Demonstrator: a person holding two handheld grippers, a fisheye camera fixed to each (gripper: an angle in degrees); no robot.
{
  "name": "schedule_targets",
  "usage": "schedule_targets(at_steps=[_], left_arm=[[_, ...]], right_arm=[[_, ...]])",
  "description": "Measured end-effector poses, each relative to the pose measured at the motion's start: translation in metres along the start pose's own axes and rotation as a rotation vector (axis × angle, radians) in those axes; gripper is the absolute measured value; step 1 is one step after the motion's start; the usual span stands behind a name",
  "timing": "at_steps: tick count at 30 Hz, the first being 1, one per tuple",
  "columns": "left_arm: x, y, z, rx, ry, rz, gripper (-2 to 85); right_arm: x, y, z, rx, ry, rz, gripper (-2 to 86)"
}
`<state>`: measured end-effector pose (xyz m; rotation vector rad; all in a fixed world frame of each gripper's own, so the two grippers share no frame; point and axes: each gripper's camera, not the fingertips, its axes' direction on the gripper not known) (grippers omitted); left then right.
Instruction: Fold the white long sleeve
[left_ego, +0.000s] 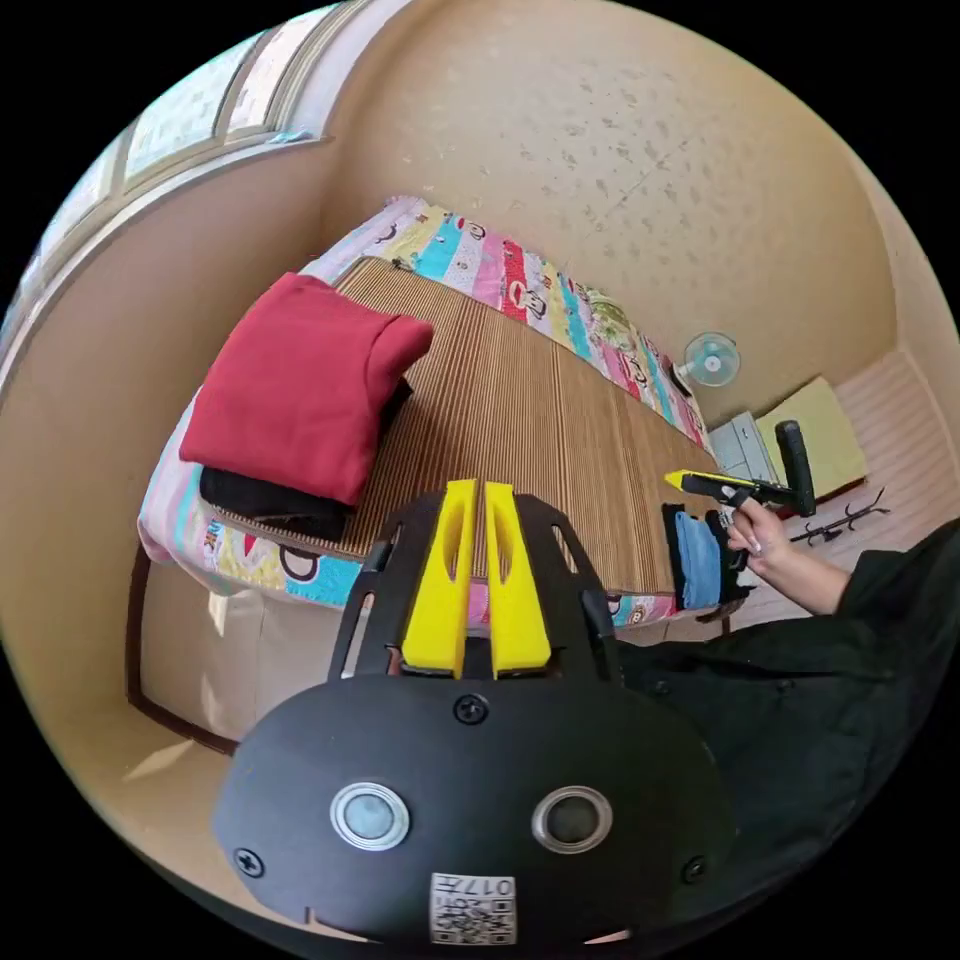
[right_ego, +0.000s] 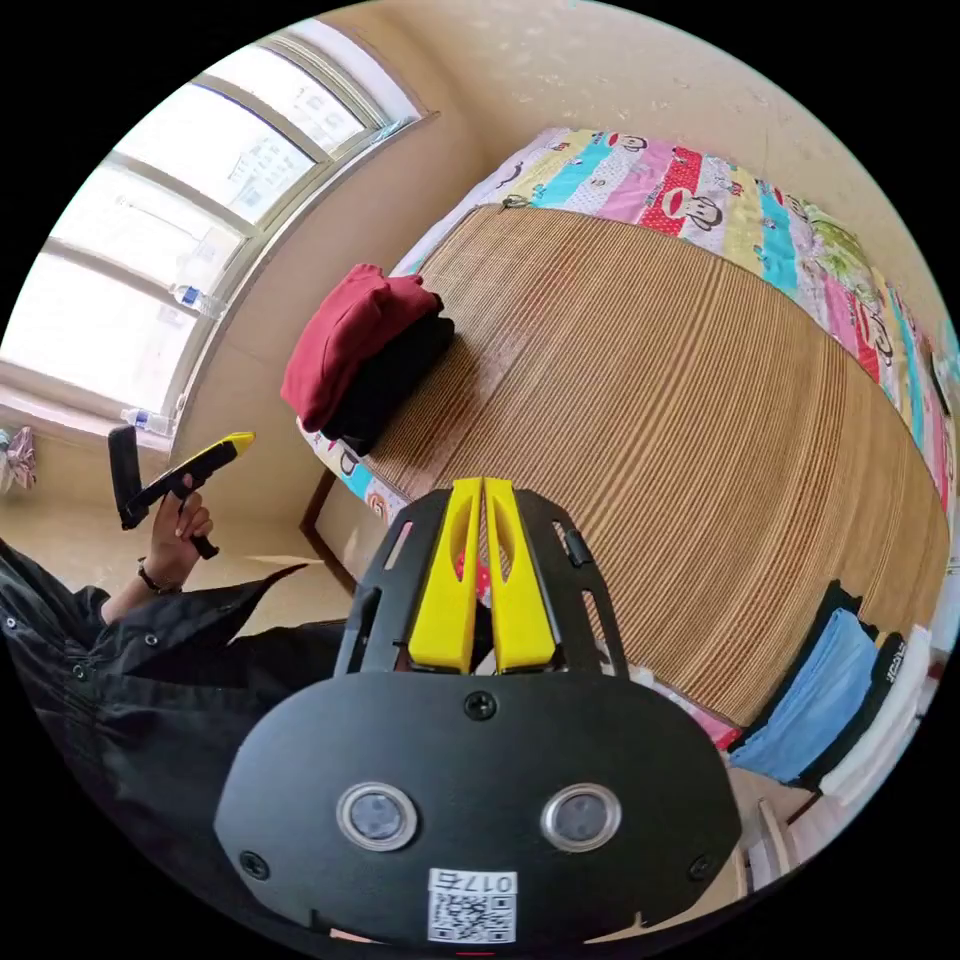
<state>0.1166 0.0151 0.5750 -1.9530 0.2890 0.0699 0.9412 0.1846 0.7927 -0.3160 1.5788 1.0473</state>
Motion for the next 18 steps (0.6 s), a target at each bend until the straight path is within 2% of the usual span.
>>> schedule_targets(at_steps=[5, 7, 10, 12, 16, 18], left_arm=[[0.111, -0.02, 0.006, 0.146, 0.043, 0.168, -0.9], [0.149, -0.028, 0.01, 0.198, 0.066, 0.221, -0.9], [0.227, -0.033, 0.021, 0.262, 0.051, 0.32, -1.0], [0.277, -0.032, 0.033, 0.292, 0.078, 0.388, -0.9], [0.396, -0.028, 0.082, 0.225, 0.252, 0.549, -0.7], [0.434, -0.021, 0.1, 0.216, 0.304, 0.55, -0.6]], right_arm=[[0.03, 0.073, -0.144, 0.293, 0.291, 0.127, 0.5], [0.037, 0.125, -0.21, 0.51, 0.579, 0.218, 0.4], [0.054, 0.189, -0.265, 0.66, 0.837, 0.343, 0.4], [0.075, 0.229, -0.291, 0.658, 0.861, 0.449, 0.4], [0.133, 0.336, -0.321, 0.647, 0.701, 0.647, 0.3], [0.16, 0.375, -0.32, 0.609, 0.651, 0.717, 0.3]])
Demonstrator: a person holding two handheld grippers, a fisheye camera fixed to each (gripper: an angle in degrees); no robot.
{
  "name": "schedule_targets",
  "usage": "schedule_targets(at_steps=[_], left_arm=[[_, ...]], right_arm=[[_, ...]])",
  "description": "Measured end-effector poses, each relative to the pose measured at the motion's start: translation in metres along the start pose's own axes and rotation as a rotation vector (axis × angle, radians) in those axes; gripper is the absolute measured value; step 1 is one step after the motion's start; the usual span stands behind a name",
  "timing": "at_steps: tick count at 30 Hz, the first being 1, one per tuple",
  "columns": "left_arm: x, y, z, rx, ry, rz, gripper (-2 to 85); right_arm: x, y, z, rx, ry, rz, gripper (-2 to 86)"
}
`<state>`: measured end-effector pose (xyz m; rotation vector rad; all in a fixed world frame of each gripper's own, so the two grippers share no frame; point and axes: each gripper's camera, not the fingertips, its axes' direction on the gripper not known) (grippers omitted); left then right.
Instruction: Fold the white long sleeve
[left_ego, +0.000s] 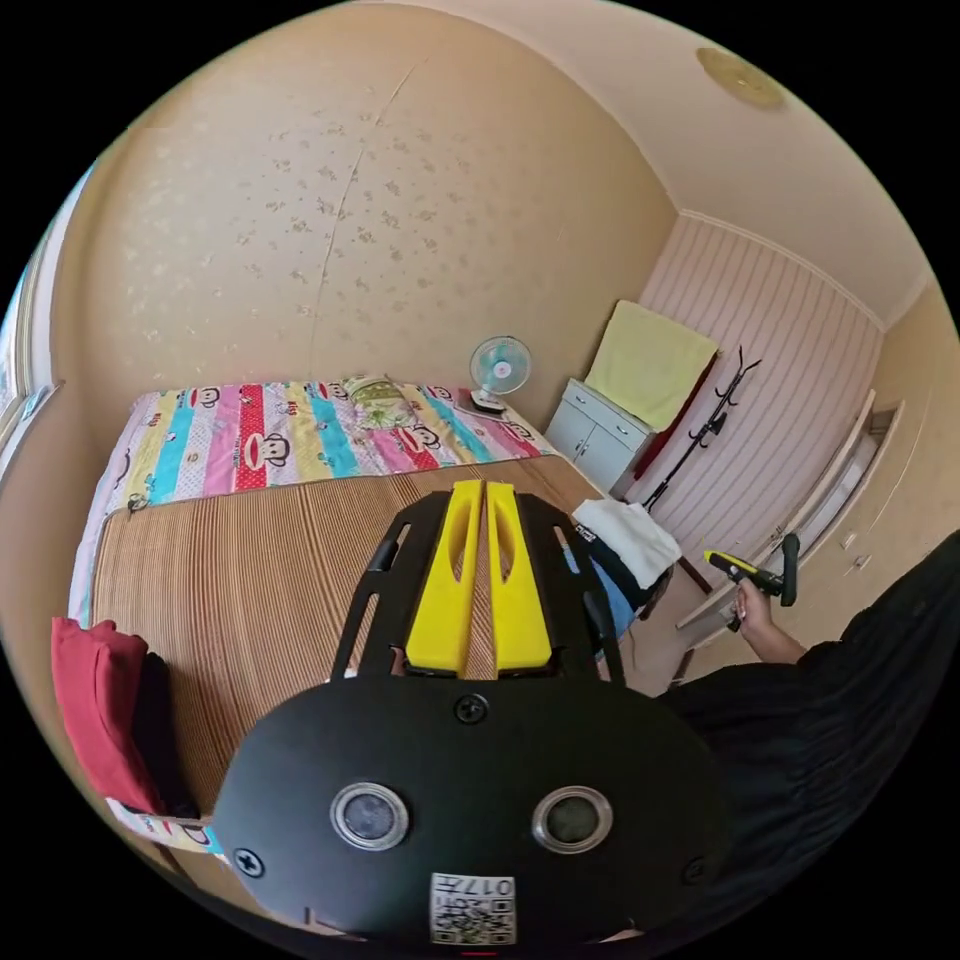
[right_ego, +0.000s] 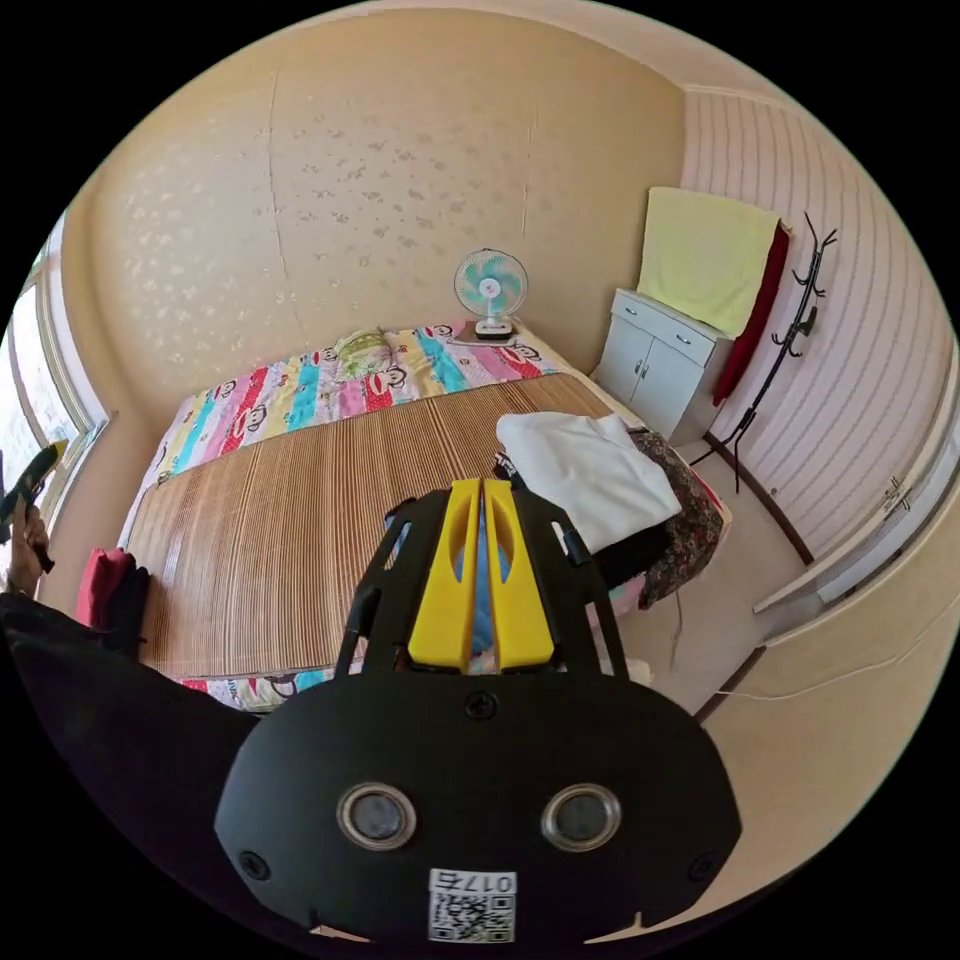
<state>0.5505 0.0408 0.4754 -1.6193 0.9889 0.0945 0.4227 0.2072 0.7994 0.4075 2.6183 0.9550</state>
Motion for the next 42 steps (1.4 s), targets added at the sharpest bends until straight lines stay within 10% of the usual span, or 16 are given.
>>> schedule_targets(at_steps=[5, 24, 32, 39, 42], left_arm=[[0.063, 0.03, 0.028, 0.138, 0.105, -0.062, -0.6], [0.152, 0.14, -0.007, 0.117, -0.442, -0.326, 4.1], [0.141, 0.108, 0.041, 0.049, -0.294, -0.247, -0.7], [0.107, 0.064, 0.101, 0.029, 0.006, -0.23, -1.0], [0.09, 0.045, 0.121, 0.026, 0.145, -0.22, -1.0]], right_arm=[[0.073, -0.004, 0.025, -0.114, 0.019, 0.079, 0.4], [0.222, -0.189, 0.179, -0.397, 0.028, 0.273, 8.0], [0.176, -0.199, 0.069, 0.017, -0.268, 0.3, 2.3], [0.103, -0.273, -0.031, 0.46, -1.154, 0.041, 0.8], [0.049, -0.316, -0.071, 0.462, -0.95, -0.1, 1.5]])
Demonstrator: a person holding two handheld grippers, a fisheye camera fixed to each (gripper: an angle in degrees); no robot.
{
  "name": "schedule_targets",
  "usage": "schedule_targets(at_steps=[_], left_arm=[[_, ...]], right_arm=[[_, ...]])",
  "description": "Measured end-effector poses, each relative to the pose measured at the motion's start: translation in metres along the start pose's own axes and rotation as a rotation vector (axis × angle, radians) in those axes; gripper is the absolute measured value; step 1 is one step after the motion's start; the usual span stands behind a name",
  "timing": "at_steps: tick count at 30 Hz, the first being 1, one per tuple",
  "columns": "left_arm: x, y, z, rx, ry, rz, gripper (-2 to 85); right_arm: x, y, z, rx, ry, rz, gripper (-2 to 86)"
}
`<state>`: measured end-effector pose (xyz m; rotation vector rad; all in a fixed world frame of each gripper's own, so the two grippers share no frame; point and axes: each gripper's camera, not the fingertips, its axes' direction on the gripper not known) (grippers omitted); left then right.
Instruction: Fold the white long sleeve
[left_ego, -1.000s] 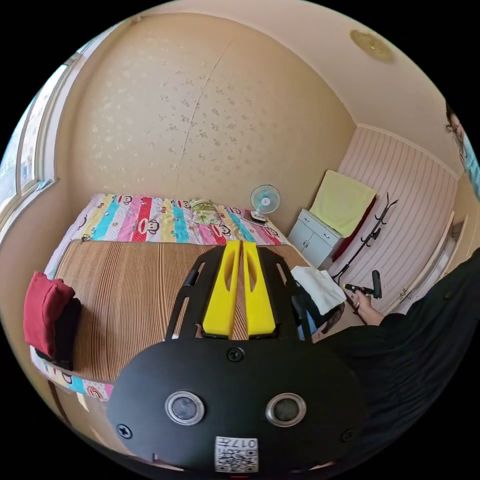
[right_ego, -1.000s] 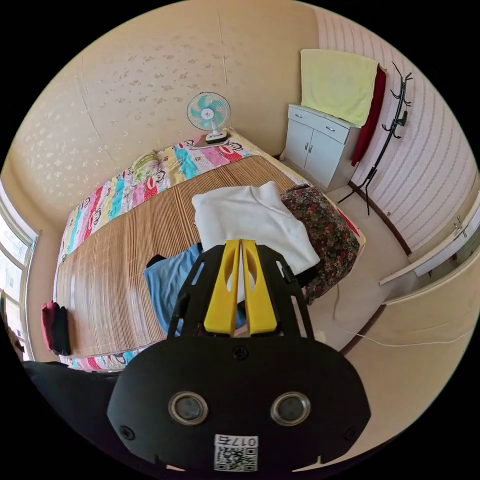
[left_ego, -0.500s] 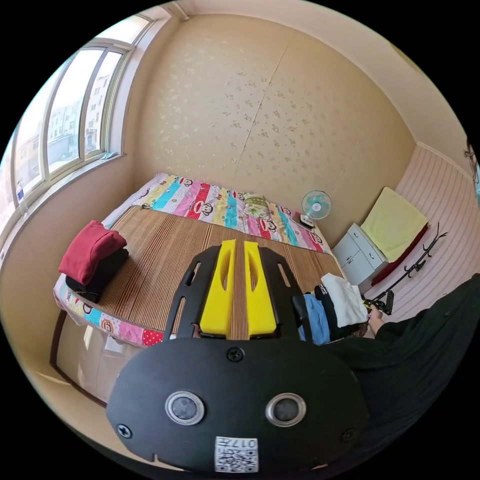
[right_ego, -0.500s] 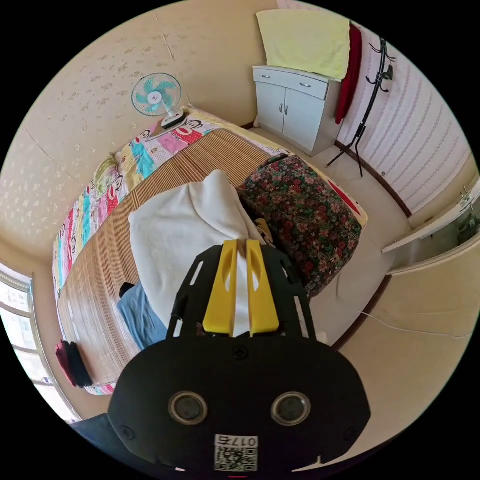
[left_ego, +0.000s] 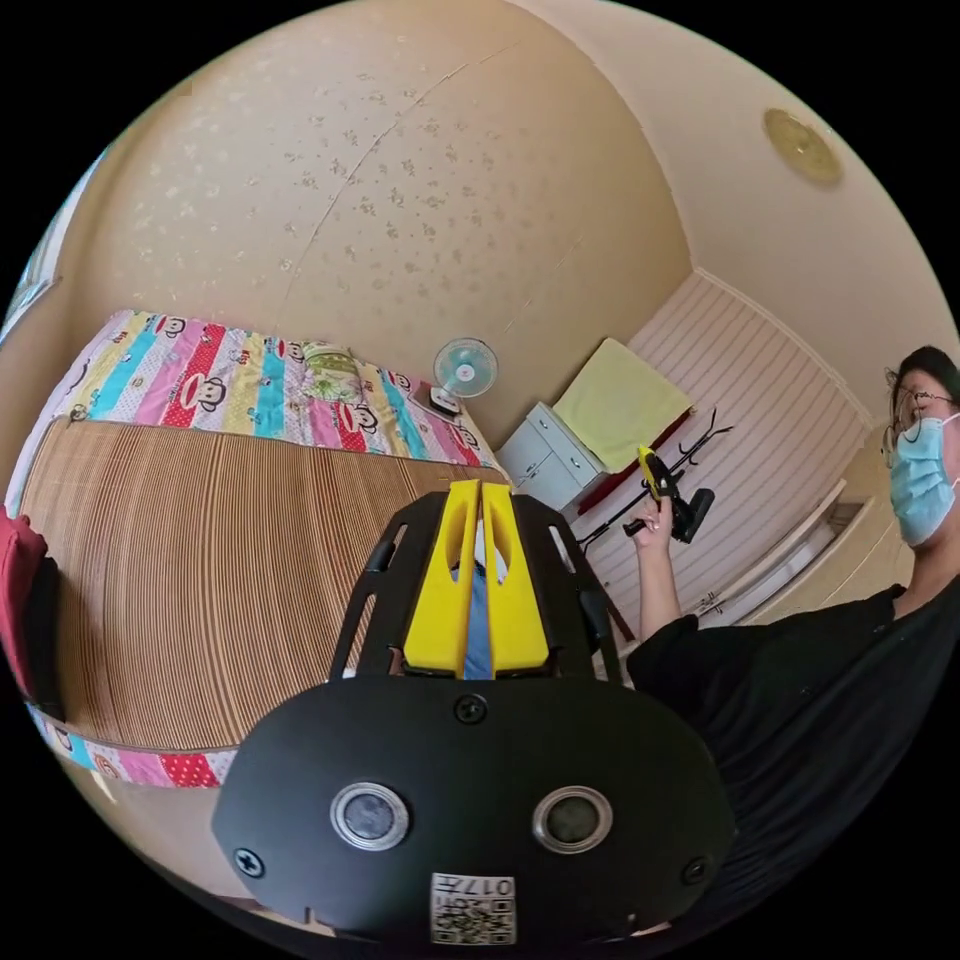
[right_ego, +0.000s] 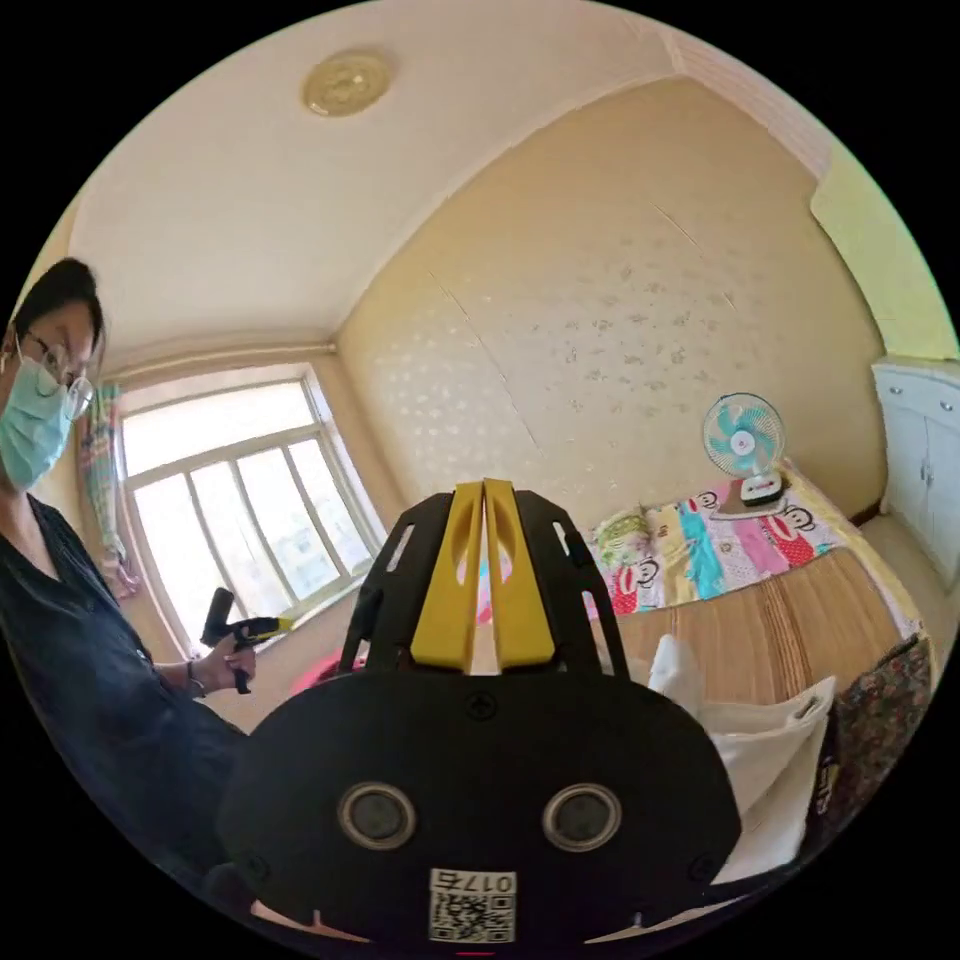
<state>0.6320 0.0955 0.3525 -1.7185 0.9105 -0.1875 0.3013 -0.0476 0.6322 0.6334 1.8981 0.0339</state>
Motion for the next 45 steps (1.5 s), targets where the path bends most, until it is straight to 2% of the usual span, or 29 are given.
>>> schedule_targets(at_steps=[1, 4, 5, 9, 10, 12, 14, 15, 17, 20, 21, 24, 28, 34, 36, 39, 41, 45], left_arm=[[-0.006, -0.008, 0.004, -0.009, 0.023, 0.001, -1.0], [-0.021, -0.021, 0.001, -0.007, 0.088, 0.019, -1.0], [-0.031, -0.023, -0.003, -0.004, 0.1, 0.019, -1.0], [-0.07, -0.018, -0.021, 0.006, 0.084, -0.041, -1.0], [-0.085, -0.016, -0.026, 0.003, 0.077, -0.075, -1.0], [-0.103, -0.011, -0.036, 0.002, 0.061, -0.121, -1.0], [-0.12, -0.007, -0.048, 0.006, 0.015, -0.15, -1.0], [-0.123, -0.006, -0.051, 0.006, 0.001, -0.157, -1.0], [-0.136, -0.005, -0.06, 0.005, -0.03, -0.197, -1.0], [-0.146, -0.003, -0.076, 0.03, -0.042, -0.218, -1.0], [-0.147, -0.003, -0.078, 0.029, -0.057, -0.223, -1.0], [-0.155, -0.003, -0.086, -0.013, -0.112, -0.243, -0.8], [-0.174, -0.012, -0.095, 0.0, -0.074, -0.267, -0.1], [-0.199, -0.036, -0.124, 0.056, 0.018, -0.251, 5.0], [-0.213, -0.041, -0.131, 0.07, 0.078, -0.276, 7.1], [-0.256, -0.052, -0.14, 0.101, 0.291, -0.407, 11.6], [-0.302, -0.052, -0.145, 0.167, 0.486, -0.61, 15.2], [-0.38, -0.019, -0.149, 0.274, 0.642, -1.016, 15.9]], right_arm=[[-0.011, -0.011, 0.021, -0.088, 0.217, -0.033, 2.2], [-0.004, -0.004, 0.075, -0.293, 0.504, -0.106, 7.0], [0.004, 0.005, 0.088, -0.345, 0.523, -0.105, 8.2], [0.097, 0.128, 0.19, -0.922, 0.507, 0.14, 14.0], [0.109, 0.172, 0.21, -1.08, 0.569, 0.138, 14.5], [0.112, 0.222, 0.234, -1.272, 0.638, 0.107, 14.3], [0.106, 0.255, 0.251, -1.36, 0.729, 0.01, 11.1], [0.103, 0.268, 0.259, -1.381, 0.815, -0.063, 6.8], [0.107, 0.275, 0.268, -1.417, 0.867, -0.076, 2.9], [0.103, 0.233, 0.257, -1.208, 0.741, 0.084, 1.4], [0.092, 0.204, 0.247, -1.047, 0.628, 0.107, 1.1], [0.068, 0.14, 0.24, -0.841, 0.467, 0.051, 0.7], [0.024, 0.059, 0.238, -0.626, 0.307, -0.035, 0.5], [-0.058, 0.024, 0.189, -0.285, -0.066, -0.073, 0.5], [-0.079, 0.035, 0.183, -0.253, -0.115, -0.062, 0.5], [-0.117, 0.066, 0.192, -0.282, -0.188, -0.055, 0.5], [-0.145, 0.09, 0.2, -0.309, -0.239, -0.085, 0.5], [-0.21, 0.153, 0.219, -0.384, -0.396, -0.123, 0.5]])
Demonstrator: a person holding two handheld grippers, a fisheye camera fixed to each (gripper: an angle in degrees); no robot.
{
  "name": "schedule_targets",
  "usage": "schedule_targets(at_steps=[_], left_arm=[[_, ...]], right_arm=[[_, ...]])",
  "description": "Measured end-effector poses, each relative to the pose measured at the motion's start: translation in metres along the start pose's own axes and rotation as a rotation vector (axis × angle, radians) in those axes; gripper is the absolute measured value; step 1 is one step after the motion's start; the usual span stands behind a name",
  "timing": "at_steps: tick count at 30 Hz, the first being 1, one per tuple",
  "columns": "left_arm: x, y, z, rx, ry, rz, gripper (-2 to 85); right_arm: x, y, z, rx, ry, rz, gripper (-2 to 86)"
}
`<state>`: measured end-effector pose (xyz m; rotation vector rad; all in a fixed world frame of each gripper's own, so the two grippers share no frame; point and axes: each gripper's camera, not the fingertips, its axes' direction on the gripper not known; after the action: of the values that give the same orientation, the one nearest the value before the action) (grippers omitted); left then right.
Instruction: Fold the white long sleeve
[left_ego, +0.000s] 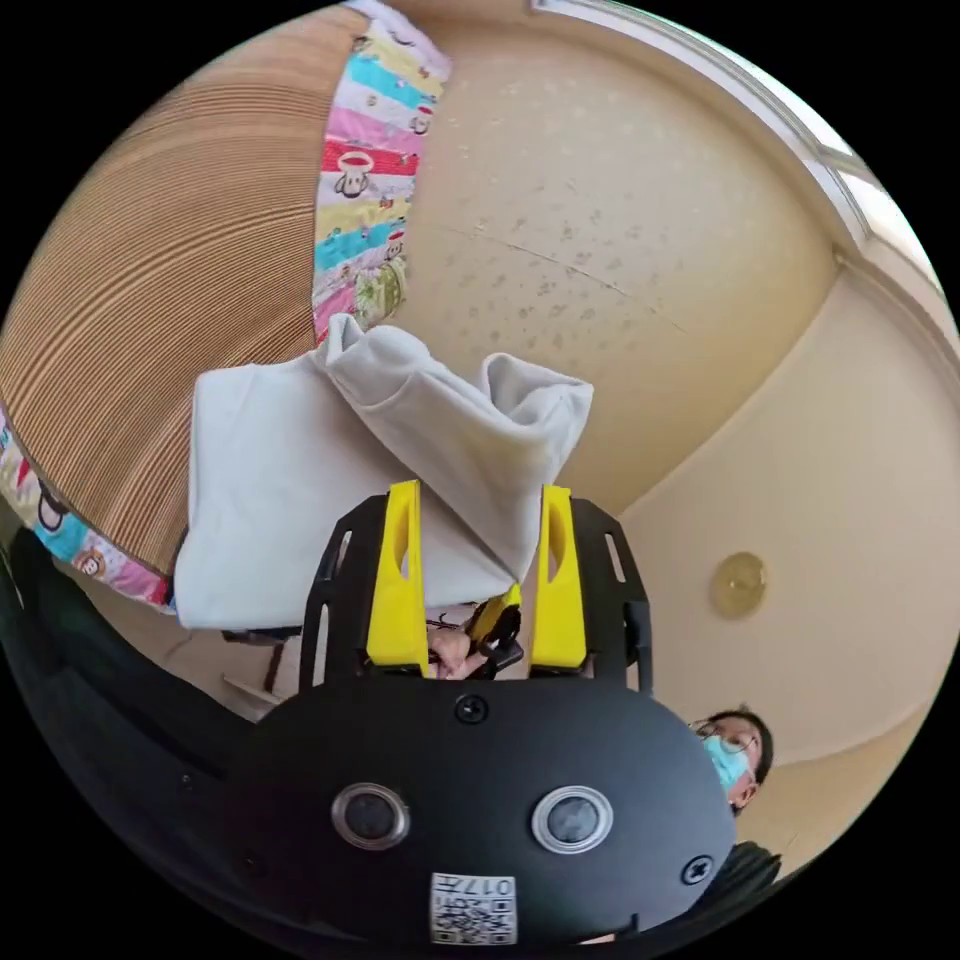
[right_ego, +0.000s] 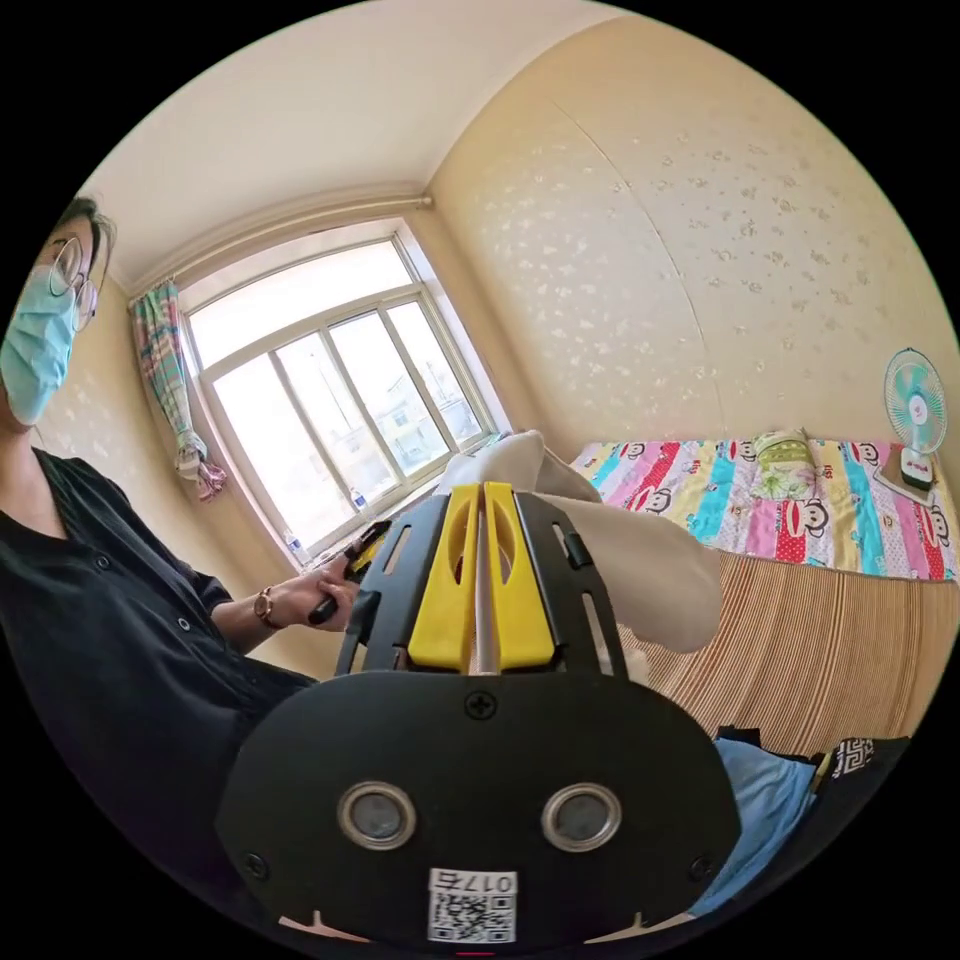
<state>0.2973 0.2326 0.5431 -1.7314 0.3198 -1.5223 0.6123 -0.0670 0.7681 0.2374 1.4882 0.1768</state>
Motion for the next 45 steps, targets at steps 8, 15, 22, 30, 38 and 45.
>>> schedule_targets(at_steps=[8, 15, 22, 30, 38, 45], left_arm=[[-0.063, -0.051, -0.063, -0.001, 0.168, -0.279, 3.8], [0.042, -0.086, -0.005, -0.469, 0.384, 0.308, 2.1], [0.138, -0.057, 0.023, -0.916, 0.395, 0.71, 1.3], [0.107, 0.005, 0.071, -1.164, 0.195, 0.78, 1.8], [0.064, -0.012, 0.058, -1.035, -0.081, 0.53, 12.5], [0.058, -0.03, 0.077, -0.93, -0.257, 0.379, 15.2]], right_arm=[[-0.071, 0.068, 0.089, -0.221, -0.178, -0.067, 0.8], [-0.126, 0.091, 0.139, -0.354, -0.279, -0.18, 4.4], [-0.118, 0.066, 0.086, -0.063, -0.203, -0.219, 10.1], [-0.063, 0.08, 0.193, -0.28, -0.361, -0.108, 11.4], [-0.1, 0.129, 0.245, -0.358, -0.179, -0.098, 2.0], [-0.167, 0.147, 0.313, -0.59, -0.074, -0.358, 1.0]])
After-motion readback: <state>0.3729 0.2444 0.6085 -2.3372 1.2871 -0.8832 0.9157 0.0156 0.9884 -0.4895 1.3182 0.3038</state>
